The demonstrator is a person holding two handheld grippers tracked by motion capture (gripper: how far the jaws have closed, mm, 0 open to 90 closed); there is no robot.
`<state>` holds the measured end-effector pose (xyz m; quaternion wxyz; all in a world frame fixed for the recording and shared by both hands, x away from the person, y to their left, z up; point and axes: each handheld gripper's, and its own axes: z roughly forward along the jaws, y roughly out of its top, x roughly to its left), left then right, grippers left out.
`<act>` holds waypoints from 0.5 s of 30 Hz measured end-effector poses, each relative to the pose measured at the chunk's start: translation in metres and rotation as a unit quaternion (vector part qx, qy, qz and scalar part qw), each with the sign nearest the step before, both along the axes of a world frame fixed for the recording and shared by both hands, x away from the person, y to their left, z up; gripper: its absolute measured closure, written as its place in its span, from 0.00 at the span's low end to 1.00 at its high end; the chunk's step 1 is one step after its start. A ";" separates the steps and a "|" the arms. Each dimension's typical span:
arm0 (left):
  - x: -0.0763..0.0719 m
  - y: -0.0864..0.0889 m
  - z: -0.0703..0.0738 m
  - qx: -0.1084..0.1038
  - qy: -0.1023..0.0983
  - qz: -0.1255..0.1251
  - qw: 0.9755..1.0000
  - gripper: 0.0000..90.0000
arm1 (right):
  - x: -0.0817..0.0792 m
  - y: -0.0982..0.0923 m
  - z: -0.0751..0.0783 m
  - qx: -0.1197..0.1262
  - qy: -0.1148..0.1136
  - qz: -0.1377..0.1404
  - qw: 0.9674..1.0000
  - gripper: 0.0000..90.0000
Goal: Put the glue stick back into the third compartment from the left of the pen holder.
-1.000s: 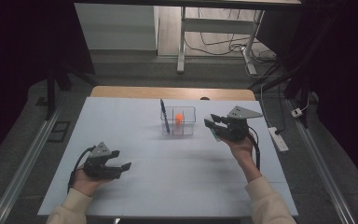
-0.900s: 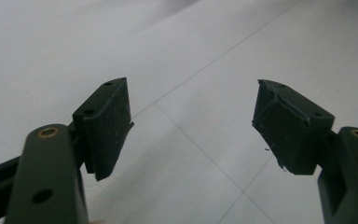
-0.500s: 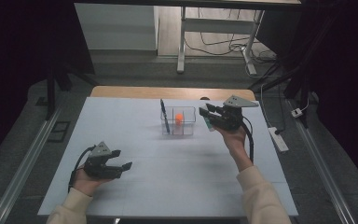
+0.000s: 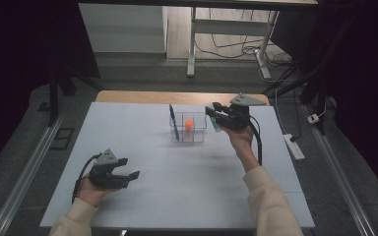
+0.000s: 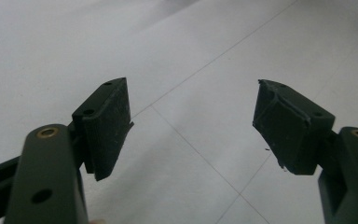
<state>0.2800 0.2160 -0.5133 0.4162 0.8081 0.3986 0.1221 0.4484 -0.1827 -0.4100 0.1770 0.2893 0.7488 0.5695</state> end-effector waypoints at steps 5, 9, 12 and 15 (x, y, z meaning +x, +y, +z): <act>0.001 0.000 -0.001 0.002 0.001 -0.001 1.000 0.30 | 0.007 0.009 0.001 0.017 0.004 0.003 1.000 0.71; 0.000 0.000 -0.001 0.006 0.001 -0.001 1.000 0.30 | 0.015 0.017 -0.001 0.020 0.004 0.000 1.000 0.71; 0.001 0.000 -0.001 0.004 0.001 -0.002 1.000 0.30 | 0.020 0.023 -0.003 0.015 0.004 -0.001 1.000 0.71; 0.002 0.001 -0.002 0.003 0.004 -0.003 1.000 0.30 | 0.023 0.028 -0.004 0.016 0.005 0.001 1.000 0.71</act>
